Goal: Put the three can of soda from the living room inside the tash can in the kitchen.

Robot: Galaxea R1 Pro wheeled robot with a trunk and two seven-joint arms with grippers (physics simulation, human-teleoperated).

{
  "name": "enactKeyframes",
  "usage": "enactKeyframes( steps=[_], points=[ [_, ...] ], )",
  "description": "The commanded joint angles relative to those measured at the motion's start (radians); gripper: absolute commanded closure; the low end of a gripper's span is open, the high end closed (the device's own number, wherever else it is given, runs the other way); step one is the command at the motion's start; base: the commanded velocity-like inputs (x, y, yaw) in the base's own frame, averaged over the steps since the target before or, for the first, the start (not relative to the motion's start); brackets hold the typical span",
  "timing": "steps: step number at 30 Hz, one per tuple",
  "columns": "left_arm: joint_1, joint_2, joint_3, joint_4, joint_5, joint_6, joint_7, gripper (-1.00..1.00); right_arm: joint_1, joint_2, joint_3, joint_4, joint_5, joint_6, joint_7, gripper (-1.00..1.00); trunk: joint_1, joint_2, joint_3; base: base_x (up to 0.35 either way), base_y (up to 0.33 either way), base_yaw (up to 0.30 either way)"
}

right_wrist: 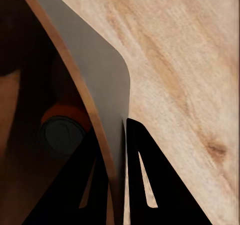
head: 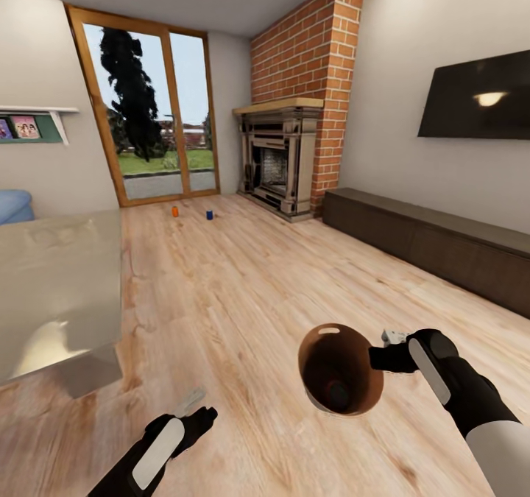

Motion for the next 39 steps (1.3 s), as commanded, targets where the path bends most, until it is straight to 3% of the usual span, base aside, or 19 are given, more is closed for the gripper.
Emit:
enactKeyframes(
  steps=[1, 18, 22, 23, 24, 26, 39],
  points=[
    [0.000, 0.000, 0.000, 0.001, 0.000, 0.000, 0.000, -1.00, -0.001, 0.000, -0.001, 0.000, -0.035, 0.000, 0.005, 1.00, 0.000, 0.000, 0.000, 0.341, -0.154, 0.000],
    [0.000, 0.000, 0.000, 0.004, -0.001, 0.000, 0.000, -1.00, -0.004, 0.000, -0.011, 0.006, -0.035, 0.000, 0.004, 1.00, 0.000, 0.000, 0.000, 0.341, -0.130, 0.000],
    [0.000, 0.000, 0.000, 0.004, -0.001, 0.000, -0.001, -1.00, -0.040, -0.005, -0.022, 0.101, -0.036, 0.000, 0.002, 1.00, 0.000, 0.000, 0.000, 0.341, -0.113, 0.000],
    [0.000, 0.000, 0.000, 0.004, -0.001, 0.000, -0.001, -1.00, -0.069, -0.010, -0.036, 0.151, -0.036, 0.000, 0.002, 1.00, 0.000, 0.000, 0.000, 0.341, -0.113, 0.000],
    [0.000, 0.000, 0.000, 0.004, -0.001, 0.000, -0.001, -1.00, -0.114, -0.018, -0.075, 0.250, -0.036, 0.000, 0.001, 1.00, 0.000, 0.000, 0.000, 0.341, -0.113, 0.000],
    [0.000, 0.000, 0.000, 0.004, -0.001, 0.000, -0.002, -1.00, -0.138, -0.021, -0.101, 0.311, -0.036, 0.000, 0.001, 1.00, 0.000, 0.000, 0.000, 0.341, -0.113, 0.000],
    [0.000, 0.000, 0.000, 0.004, 0.001, -0.001, 0.004, -1.00, -0.148, -0.009, -0.110, 0.385, -0.035, 0.000, -0.004, 1.00, 0.000, 0.000, 0.000, 0.341, -0.100, 0.000]
  ],
)
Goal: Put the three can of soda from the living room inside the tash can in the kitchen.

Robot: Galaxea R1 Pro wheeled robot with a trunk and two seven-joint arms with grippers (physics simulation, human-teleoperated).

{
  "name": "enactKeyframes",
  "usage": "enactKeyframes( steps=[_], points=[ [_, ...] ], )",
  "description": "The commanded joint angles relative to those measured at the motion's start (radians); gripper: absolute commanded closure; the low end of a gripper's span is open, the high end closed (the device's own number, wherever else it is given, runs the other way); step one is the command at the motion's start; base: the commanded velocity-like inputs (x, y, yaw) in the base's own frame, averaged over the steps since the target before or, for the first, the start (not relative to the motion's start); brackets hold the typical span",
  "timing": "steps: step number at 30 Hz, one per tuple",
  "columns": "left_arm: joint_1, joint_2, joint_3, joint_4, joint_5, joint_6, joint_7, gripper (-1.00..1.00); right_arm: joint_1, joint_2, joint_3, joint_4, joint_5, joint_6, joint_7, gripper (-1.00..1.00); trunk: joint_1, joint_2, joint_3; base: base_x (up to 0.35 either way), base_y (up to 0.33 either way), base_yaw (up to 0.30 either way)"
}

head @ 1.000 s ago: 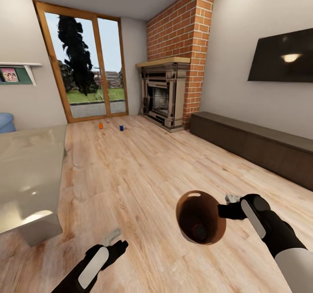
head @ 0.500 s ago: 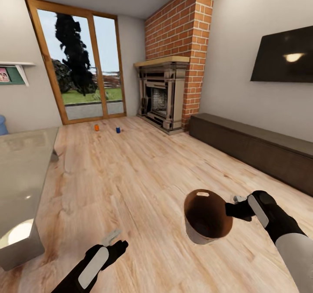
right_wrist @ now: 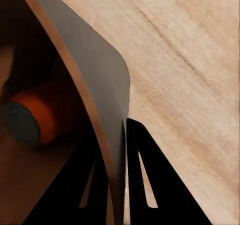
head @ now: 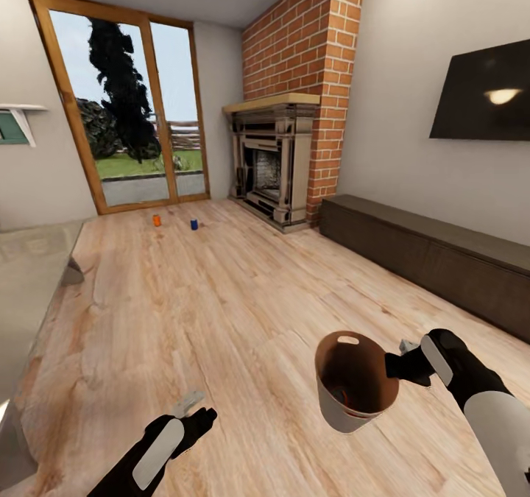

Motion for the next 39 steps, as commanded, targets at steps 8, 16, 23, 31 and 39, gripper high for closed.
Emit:
enactKeyframes(
  steps=[8, 16, 23, 31, 39],
  points=[
    [0.008, 0.007, 0.006, -0.006, 0.007, -0.001, 0.000, -1.00, 0.000, 0.001, -0.001, 0.004, -0.050, 0.001, 0.008, 1.00, 0.000, 0.000, 0.000, 0.342, -0.022, 0.000],
    [0.090, 0.015, 0.016, -0.154, 0.000, -0.061, 0.007, -1.00, 0.000, 0.001, 0.003, -0.005, -0.050, 0.001, 0.007, 1.00, 0.000, 0.000, 0.000, 0.342, -0.001, 0.000],
    [0.095, 0.015, 0.017, -0.157, 0.000, -0.057, 0.007, -1.00, 0.001, 0.002, 0.004, -0.006, -0.049, 0.001, 0.007, 1.00, 0.000, 0.000, 0.000, 0.342, -0.001, 0.000],
    [0.095, 0.015, 0.017, -0.155, -0.001, -0.056, 0.011, -1.00, 0.004, 0.001, 0.008, -0.026, -0.049, 0.001, 0.011, 1.00, 0.000, 0.000, 0.000, 0.342, -0.054, 0.000],
    [0.095, 0.015, 0.016, -0.155, -0.001, -0.056, 0.011, -1.00, 0.008, 0.001, 0.010, -0.040, -0.049, 0.001, 0.012, 1.00, 0.000, 0.000, 0.000, 0.342, -0.072, 0.000]
  ],
)
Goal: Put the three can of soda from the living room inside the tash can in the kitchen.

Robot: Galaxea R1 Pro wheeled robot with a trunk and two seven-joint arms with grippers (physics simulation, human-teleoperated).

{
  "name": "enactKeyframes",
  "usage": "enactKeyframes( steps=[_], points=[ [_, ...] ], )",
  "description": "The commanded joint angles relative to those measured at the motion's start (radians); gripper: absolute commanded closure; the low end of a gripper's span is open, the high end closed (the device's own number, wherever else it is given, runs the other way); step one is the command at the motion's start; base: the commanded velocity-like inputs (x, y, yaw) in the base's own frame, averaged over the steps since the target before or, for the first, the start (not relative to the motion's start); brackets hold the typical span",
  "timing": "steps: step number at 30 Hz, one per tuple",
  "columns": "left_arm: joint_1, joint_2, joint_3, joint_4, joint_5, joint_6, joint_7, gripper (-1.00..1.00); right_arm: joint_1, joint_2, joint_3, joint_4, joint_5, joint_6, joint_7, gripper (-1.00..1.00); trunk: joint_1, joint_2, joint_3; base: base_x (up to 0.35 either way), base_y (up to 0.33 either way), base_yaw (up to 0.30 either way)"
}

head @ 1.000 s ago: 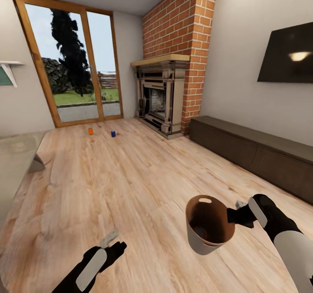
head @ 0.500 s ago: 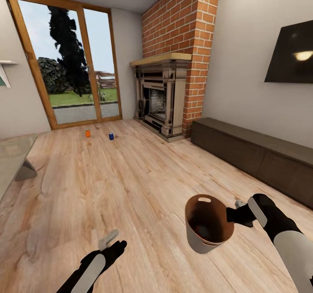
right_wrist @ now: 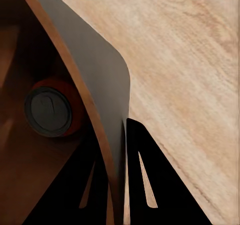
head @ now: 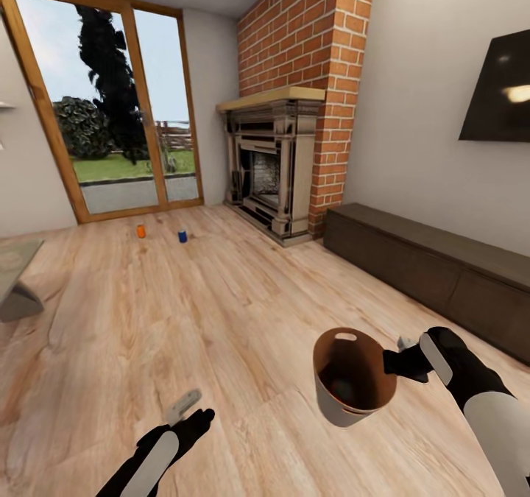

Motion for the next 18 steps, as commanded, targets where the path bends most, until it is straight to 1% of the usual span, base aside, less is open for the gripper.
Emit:
enactKeyframes(
  steps=[1, 18],
  points=[
    [0.000, 0.000, 0.000, 0.000, 0.000, 0.000, 0.000, -1.00, 0.000, 0.000, -0.002, -0.001, -0.040, 0.001, 0.005, 1.00, 0.000, 0.000, 0.000, 0.342, -0.072, 0.000],
    [0.000, 0.000, 0.000, 0.000, 0.000, 0.000, 0.000, -1.00, 0.000, 0.003, -0.001, -0.003, -0.040, 0.001, 0.004, 1.00, 0.000, 0.000, 0.000, 0.343, -0.064, 0.000]
  ],
)
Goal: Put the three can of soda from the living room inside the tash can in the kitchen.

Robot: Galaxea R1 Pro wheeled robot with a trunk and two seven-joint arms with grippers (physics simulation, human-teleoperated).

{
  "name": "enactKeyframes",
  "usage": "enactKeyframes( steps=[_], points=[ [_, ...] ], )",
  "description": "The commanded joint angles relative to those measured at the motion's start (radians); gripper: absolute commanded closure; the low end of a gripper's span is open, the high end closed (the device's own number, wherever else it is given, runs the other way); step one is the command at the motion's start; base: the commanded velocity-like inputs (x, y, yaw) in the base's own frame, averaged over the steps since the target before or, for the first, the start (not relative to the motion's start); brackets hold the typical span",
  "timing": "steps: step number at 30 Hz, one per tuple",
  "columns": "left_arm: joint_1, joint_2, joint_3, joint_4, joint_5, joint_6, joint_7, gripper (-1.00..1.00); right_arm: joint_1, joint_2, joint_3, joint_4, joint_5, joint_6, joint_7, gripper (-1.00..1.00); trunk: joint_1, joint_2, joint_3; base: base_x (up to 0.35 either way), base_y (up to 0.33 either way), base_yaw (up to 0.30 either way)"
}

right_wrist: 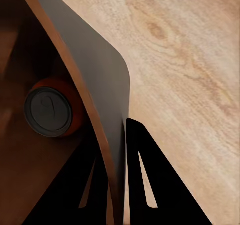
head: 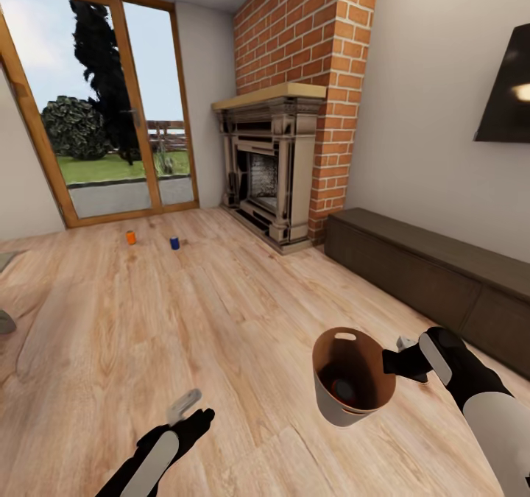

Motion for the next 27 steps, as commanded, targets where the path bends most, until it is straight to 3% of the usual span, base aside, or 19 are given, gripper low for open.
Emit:
enactKeyframes(
  steps=[1, 27],
  points=[
    [0.000, 0.000, 0.000, 0.000, 0.000, 0.000, 0.000, -1.00, -0.001, 0.000, -0.002, 0.000, -0.039, 0.001, 0.004, 1.00, 0.000, 0.000, 0.000, 0.346, -0.010, 0.000],
    [-0.005, -0.003, -0.007, 0.035, -0.002, 0.003, -0.002, -1.00, 0.000, 0.001, -0.001, 0.000, -0.034, 0.001, 0.003, 1.00, 0.000, 0.000, 0.000, 0.347, 0.056, 0.237]
  ],
)
